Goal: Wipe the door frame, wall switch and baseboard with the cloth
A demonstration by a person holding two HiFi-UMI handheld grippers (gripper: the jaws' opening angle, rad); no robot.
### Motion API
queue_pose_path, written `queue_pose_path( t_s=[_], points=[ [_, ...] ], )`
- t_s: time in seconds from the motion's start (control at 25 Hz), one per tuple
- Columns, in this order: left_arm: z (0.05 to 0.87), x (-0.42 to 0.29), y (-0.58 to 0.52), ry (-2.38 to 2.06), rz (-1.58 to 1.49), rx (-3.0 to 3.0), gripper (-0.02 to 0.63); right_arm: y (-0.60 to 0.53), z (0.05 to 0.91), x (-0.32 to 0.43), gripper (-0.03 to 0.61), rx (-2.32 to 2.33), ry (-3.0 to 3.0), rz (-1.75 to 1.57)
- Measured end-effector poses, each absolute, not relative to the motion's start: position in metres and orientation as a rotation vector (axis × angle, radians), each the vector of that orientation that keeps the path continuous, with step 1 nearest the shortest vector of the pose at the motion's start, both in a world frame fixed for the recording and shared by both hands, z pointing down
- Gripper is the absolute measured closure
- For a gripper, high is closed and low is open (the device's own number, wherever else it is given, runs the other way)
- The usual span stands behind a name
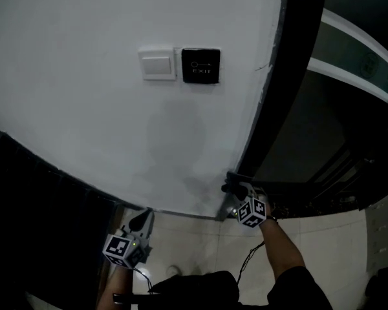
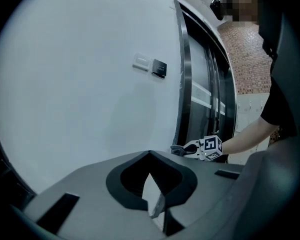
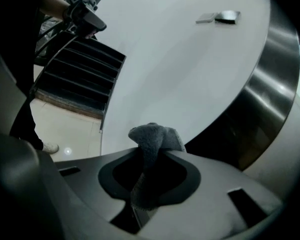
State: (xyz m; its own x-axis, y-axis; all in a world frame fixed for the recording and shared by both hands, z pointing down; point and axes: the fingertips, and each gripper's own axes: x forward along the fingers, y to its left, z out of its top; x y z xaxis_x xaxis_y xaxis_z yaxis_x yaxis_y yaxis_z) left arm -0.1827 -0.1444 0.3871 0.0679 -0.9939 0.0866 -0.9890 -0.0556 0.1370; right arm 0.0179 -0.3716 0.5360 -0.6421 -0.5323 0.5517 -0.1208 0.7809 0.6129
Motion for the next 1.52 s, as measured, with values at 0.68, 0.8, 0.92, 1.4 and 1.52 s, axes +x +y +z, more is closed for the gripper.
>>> queue_pose_path(
  t_s=[0.68, 0.8, 0.92, 1.4, 1.52],
  points=[
    [0.343, -0.173, -0.149, -1.957, -0.232, 2.364, 0.612, -0.338, 0.143, 0.05, 0.495, 0.946, -1.958, -1.658],
    [0.336, -0.174, -0.148, -1.964, -0.256, 2.373, 0.612, -0.343, 0.078, 0.062, 0.495, 1.075, -1.925, -1.71],
    [0.336, -0.177, -0.143, -1.975, -0.275, 2.357, 0.612, -0.352, 0.053, 0.064, 0.495, 1.122, -1.908, -1.701],
    [0.35, -0.199, -0.132, -2.029, -0.241, 2.262, 0.612, -0.398, 0.12, 0.04, 0.495, 1.052, -1.884, -1.6],
    [0.355, -0.199, -0.134, -2.027, -0.227, 2.26, 0.612, -0.398, 0.143, 0.037, 0.495, 1.016, -1.88, -1.587]
  ],
)
